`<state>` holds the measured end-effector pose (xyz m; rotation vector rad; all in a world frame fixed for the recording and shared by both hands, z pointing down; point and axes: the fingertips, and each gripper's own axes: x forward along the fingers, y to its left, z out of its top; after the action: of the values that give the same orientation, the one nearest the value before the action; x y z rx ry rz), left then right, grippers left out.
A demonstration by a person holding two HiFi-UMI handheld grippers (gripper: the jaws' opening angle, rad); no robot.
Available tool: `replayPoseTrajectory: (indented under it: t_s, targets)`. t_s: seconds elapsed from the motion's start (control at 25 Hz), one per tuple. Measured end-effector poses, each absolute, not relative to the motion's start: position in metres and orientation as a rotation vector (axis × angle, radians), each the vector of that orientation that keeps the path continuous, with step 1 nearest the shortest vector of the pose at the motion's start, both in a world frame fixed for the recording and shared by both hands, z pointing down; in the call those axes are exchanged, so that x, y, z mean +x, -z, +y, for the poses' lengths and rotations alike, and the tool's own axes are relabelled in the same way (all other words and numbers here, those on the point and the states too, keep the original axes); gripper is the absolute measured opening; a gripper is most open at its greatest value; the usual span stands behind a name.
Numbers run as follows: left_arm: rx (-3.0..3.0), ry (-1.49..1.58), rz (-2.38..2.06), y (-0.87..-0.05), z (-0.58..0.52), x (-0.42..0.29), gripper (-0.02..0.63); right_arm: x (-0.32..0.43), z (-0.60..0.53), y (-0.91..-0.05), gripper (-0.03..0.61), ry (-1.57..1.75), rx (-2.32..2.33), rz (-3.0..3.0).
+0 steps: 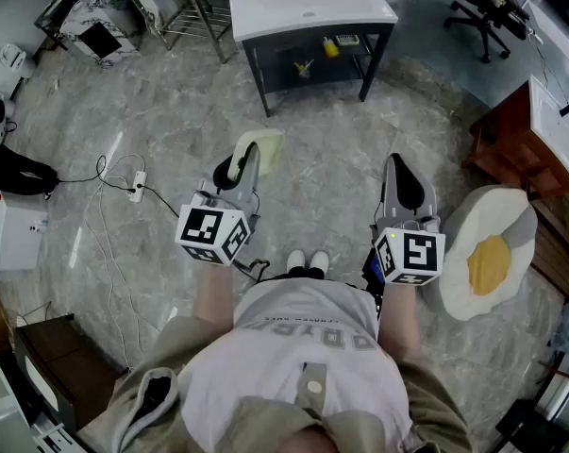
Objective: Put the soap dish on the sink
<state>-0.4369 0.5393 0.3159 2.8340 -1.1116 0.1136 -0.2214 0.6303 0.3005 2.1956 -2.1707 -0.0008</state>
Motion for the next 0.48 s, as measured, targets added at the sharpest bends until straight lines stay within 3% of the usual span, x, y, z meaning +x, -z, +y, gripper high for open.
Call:
replayPoseTrajectory:
  t_s: [0.48]
  targets:
    - [2.832, -0.116, -1.134, -0.313, 0.532, -0.422, 0.014, -0.206, 0.624, -0.301, -0.003, 0.009, 2.176, -2.173]
